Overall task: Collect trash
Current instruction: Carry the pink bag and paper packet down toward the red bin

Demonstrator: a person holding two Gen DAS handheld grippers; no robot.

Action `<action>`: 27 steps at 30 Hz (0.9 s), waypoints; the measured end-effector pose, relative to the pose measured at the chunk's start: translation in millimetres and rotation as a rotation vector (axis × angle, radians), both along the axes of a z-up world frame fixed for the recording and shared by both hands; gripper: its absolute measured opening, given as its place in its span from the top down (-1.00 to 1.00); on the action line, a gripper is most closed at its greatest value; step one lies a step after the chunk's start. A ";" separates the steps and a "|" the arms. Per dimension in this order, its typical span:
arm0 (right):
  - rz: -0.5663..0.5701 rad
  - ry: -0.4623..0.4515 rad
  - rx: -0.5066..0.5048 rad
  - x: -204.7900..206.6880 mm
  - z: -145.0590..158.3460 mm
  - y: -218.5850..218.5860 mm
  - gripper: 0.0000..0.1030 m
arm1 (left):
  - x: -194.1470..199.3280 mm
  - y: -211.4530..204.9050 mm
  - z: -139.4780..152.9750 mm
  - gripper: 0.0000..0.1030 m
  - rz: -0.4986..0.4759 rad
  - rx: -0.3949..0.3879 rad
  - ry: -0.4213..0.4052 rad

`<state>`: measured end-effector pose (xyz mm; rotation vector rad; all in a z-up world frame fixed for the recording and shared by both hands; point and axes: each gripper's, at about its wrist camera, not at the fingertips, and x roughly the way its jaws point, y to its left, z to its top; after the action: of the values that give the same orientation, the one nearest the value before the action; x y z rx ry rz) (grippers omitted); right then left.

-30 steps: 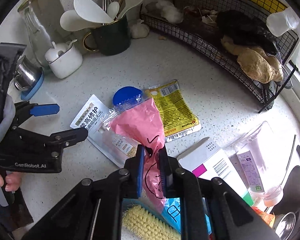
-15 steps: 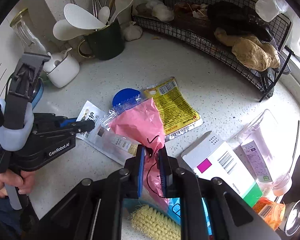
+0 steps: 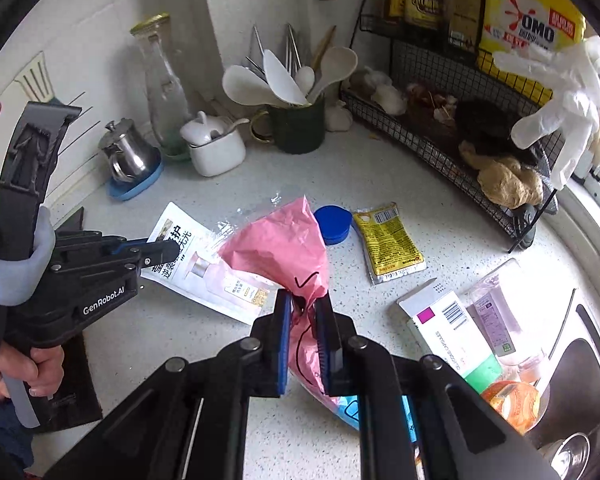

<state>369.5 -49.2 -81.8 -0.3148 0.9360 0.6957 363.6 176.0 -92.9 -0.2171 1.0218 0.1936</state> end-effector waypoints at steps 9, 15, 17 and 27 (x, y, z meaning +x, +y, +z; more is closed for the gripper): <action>-0.001 -0.059 0.024 -77.5 22.6 -40.8 0.79 | -84.1 -50.9 23.2 0.99 -0.030 0.040 -0.057; -0.045 -0.095 0.021 -142.3 30.7 -84.8 0.79 | -141.5 -101.5 27.9 0.99 -0.090 0.047 -0.072; -0.069 -0.098 0.020 -164.4 32.2 -101.4 0.79 | -161.7 -121.7 29.5 0.99 -0.125 0.052 -0.079; -0.247 -0.002 0.024 -242.5 0.8 -185.6 0.79 | -224.3 -218.4 -3.2 0.99 -0.321 0.052 -0.011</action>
<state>127.0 -234.8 -81.0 -0.1744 0.9450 0.4792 139.3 -42.5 -96.1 -0.0056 1.0252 -0.0727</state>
